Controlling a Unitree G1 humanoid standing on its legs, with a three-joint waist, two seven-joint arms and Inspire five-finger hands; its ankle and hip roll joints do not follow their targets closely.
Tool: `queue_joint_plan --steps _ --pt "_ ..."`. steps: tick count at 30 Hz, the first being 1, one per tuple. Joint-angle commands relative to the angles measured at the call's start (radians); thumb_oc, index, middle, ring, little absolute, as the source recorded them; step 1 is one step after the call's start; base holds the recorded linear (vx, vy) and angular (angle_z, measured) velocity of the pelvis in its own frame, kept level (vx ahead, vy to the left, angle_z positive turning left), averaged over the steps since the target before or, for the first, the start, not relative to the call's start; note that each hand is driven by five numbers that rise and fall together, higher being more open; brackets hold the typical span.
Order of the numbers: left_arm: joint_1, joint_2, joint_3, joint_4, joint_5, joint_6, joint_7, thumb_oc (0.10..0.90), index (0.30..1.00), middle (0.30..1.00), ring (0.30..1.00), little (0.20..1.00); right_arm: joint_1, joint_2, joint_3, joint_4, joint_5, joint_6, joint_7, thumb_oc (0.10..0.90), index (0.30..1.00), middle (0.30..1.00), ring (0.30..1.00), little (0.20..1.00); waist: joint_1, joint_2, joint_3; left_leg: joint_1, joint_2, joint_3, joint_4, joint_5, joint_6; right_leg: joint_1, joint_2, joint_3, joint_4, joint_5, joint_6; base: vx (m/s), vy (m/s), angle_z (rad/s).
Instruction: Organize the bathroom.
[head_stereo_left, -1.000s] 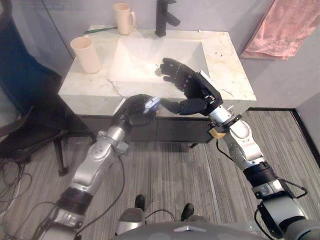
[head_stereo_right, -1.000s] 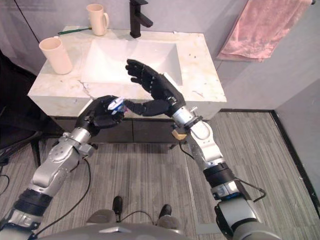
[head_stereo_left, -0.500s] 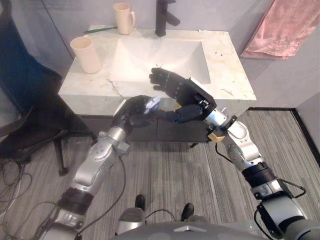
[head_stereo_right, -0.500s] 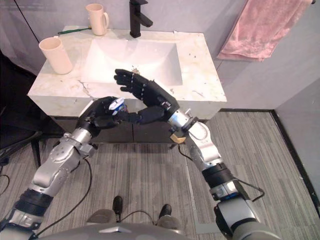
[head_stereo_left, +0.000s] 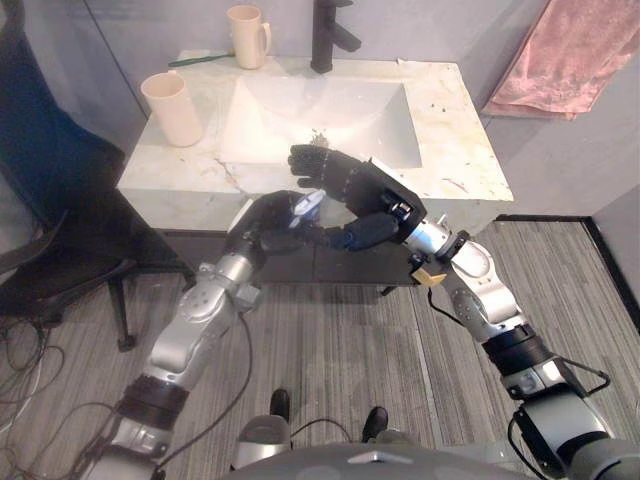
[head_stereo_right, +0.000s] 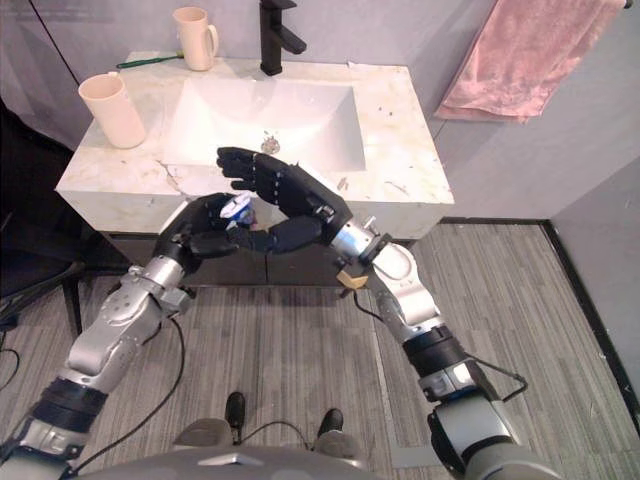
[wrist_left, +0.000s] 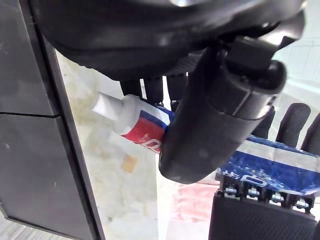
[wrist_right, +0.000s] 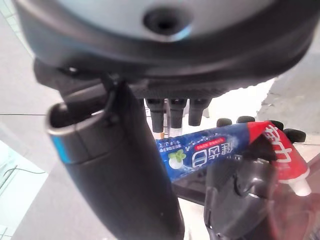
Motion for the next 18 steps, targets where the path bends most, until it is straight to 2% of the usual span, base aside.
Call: queue_joint_plan --steps 1,2,3,15,18 --pt "-0.188 -0.039 -0.031 0.013 -0.011 -0.114 -0.029 0.475 0.413 0.413 0.413 0.413 -0.102 0.017 -0.015 -0.021 0.021 -0.070 0.008 0.458 0.387 0.387 0.387 0.387 0.022 0.026 -0.107 0.052 -0.070 -0.016 0.084 -0.195 0.039 -0.047 0.016 0.016 0.201 -0.239 0.099 0.00 0.000 0.00" --pt "-0.188 -0.039 -0.032 0.013 -0.014 -0.113 -0.029 0.477 0.415 0.415 0.415 0.415 -0.101 0.019 -0.012 -0.012 0.016 -0.072 0.006 0.414 0.321 0.321 0.321 0.321 0.024 0.026 -0.107 0.053 -0.070 -0.018 0.084 -0.195 0.039 -0.048 0.014 0.014 0.203 -0.238 0.099 0.00 0.000 0.00" --pt "-0.188 -0.039 -0.032 0.014 -0.013 -0.113 -0.030 0.477 0.415 0.415 0.415 0.415 -0.100 0.019 -0.011 -0.010 0.015 -0.073 0.006 0.403 0.305 0.305 0.305 0.305 0.024 0.026 -0.107 0.054 -0.069 -0.017 0.084 -0.195 0.039 -0.048 0.013 0.013 0.204 -0.238 0.099 0.02 0.002 0.03" --pt "-0.190 -0.032 -0.027 0.022 -0.025 -0.115 -0.041 0.480 0.420 0.420 0.420 0.420 -0.099 0.009 -0.021 0.032 0.010 -0.107 -0.003 0.400 0.300 0.300 0.300 0.300 0.024 0.026 -0.108 0.055 -0.067 -0.019 0.078 -0.192 0.036 -0.045 0.014 0.013 0.199 -0.235 0.100 0.00 0.000 0.00" --pt "-0.191 -0.035 -0.027 0.025 -0.022 -0.118 -0.039 0.508 0.462 0.462 0.462 0.462 -0.104 0.005 -0.030 0.032 0.010 -0.125 -0.014 0.400 0.300 0.300 0.300 0.300 0.023 0.026 -0.107 0.056 -0.066 -0.020 0.075 -0.191 0.035 -0.043 0.017 0.015 0.194 -0.235 0.100 0.00 0.000 0.00"
